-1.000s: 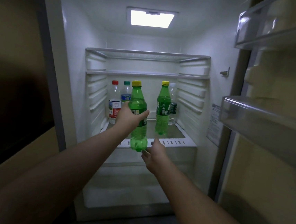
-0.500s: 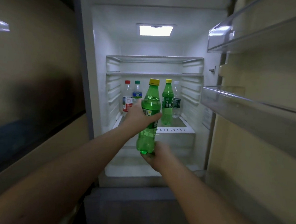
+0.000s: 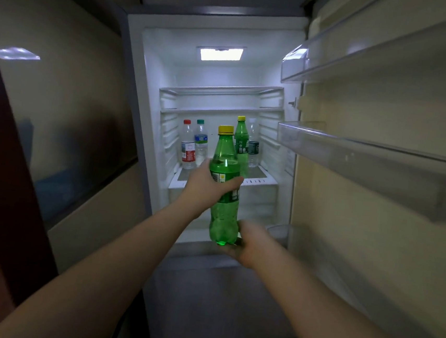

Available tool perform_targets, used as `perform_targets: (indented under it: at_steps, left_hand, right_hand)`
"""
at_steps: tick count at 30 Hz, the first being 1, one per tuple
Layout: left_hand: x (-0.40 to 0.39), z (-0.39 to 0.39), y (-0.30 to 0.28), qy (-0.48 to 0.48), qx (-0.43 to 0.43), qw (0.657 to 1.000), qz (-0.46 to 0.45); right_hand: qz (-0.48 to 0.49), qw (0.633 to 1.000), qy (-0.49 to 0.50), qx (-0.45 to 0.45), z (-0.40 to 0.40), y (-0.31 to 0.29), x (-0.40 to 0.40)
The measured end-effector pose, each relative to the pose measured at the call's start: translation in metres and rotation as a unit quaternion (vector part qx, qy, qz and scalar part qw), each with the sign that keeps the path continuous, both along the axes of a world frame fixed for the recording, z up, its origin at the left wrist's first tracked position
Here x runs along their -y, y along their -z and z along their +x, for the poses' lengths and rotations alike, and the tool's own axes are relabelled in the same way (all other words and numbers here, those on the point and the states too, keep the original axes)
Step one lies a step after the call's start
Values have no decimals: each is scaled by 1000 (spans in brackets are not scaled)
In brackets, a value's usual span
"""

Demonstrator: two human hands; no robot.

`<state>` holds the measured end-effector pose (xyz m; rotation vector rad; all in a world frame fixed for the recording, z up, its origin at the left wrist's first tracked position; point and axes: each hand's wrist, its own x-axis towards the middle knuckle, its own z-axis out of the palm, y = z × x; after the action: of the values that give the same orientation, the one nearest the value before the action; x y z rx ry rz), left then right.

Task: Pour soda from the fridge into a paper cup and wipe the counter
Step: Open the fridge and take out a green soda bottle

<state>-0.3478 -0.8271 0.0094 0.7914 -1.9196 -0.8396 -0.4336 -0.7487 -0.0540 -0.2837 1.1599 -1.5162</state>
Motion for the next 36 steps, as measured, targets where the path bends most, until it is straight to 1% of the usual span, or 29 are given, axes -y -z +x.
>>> perform_targets:
  at_steps: [6,10,15,19,22,28,36]
  left_hand:
    - [-53,28,2,50,-6,999,4]
    - [-90,53,17,76,-14,997,17]
    - [-137,89,33,122,-13,992,37]
    - [-177,113,36,155,-2,987,30]
    - [-209,124,31,186,1,982,13]
    - [-260,125,26,233,10,972,-4]
    - [-355,89,28,349,-16,937,13]
  right_hand:
    - [-44,998,19,27,23,14,-60]
    - [-41,998,43,-8,51,30,-104]
    - [-57,996,67,-2,88,46,-162]
    - [-62,995,84,11,114,53,-207]
    - [-85,991,95,30,129,53,-241]
    - [-107,985,129,34,142,50,-308]
    - [-132,968,211,20,128,53,-419]
